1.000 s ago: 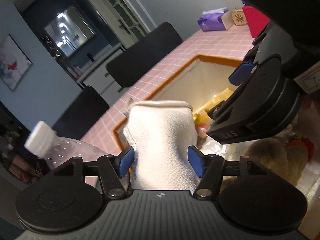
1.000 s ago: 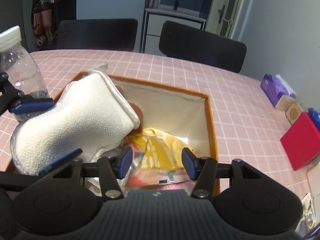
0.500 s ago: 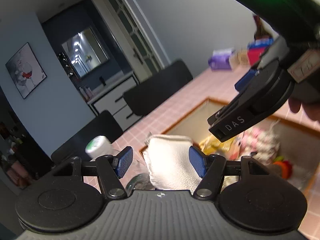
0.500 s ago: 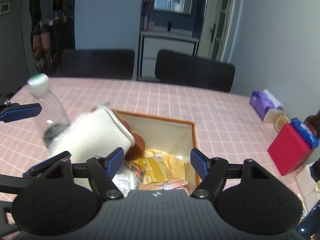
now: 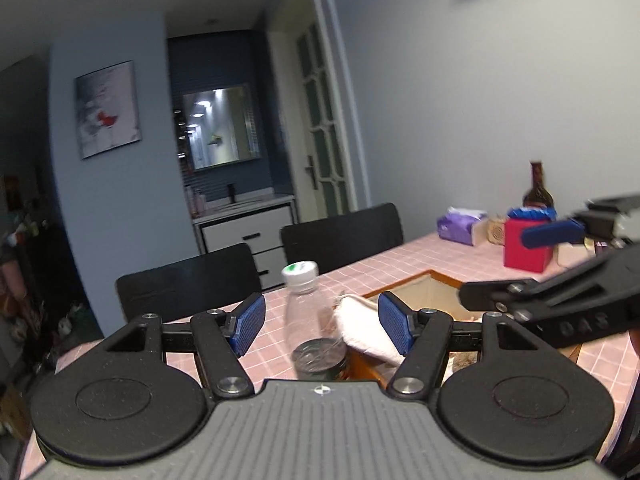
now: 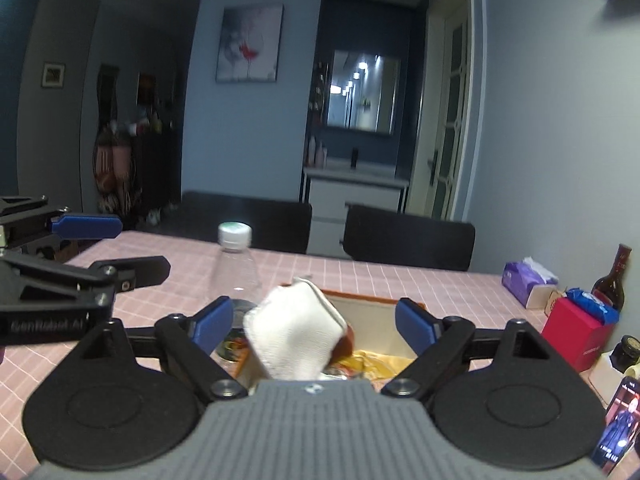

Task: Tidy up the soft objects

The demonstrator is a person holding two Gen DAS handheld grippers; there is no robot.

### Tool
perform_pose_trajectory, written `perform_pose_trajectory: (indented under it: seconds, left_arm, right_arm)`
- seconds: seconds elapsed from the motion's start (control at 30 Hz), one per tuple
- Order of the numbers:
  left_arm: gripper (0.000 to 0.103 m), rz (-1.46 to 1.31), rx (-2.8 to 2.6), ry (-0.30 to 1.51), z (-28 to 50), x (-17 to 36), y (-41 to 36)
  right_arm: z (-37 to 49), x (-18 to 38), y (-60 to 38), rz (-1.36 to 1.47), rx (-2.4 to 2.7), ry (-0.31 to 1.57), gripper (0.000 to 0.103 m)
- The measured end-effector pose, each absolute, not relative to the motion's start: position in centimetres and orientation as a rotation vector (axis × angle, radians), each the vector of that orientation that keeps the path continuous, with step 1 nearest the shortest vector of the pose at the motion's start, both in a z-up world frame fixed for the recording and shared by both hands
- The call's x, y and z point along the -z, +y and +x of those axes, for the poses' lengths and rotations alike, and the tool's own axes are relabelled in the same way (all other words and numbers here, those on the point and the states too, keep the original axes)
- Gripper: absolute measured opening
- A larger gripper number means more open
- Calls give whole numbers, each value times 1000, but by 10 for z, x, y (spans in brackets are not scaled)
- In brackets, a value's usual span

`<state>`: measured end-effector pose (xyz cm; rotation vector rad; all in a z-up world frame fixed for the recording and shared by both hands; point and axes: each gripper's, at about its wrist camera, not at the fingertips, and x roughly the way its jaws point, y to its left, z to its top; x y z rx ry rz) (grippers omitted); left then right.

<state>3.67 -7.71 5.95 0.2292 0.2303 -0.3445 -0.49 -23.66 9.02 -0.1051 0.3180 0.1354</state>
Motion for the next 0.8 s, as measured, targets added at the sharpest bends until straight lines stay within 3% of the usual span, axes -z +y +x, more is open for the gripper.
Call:
perform_pose_trajectory:
  seconds: [0.17,0.43,0.8]
  left_arm:
    - [78,173,244,168,8,-52,-52]
    - [96,89,85,114,-21,-23,-22]
    - [97,77,15,263,-20,13,-10]
  right_arm:
    - [-43,-71,-212,-132,-46,217,90]
    - [-69,-35,-187,-47,26,201,91]
    - [-60,10,-166,-11,12,301,92]
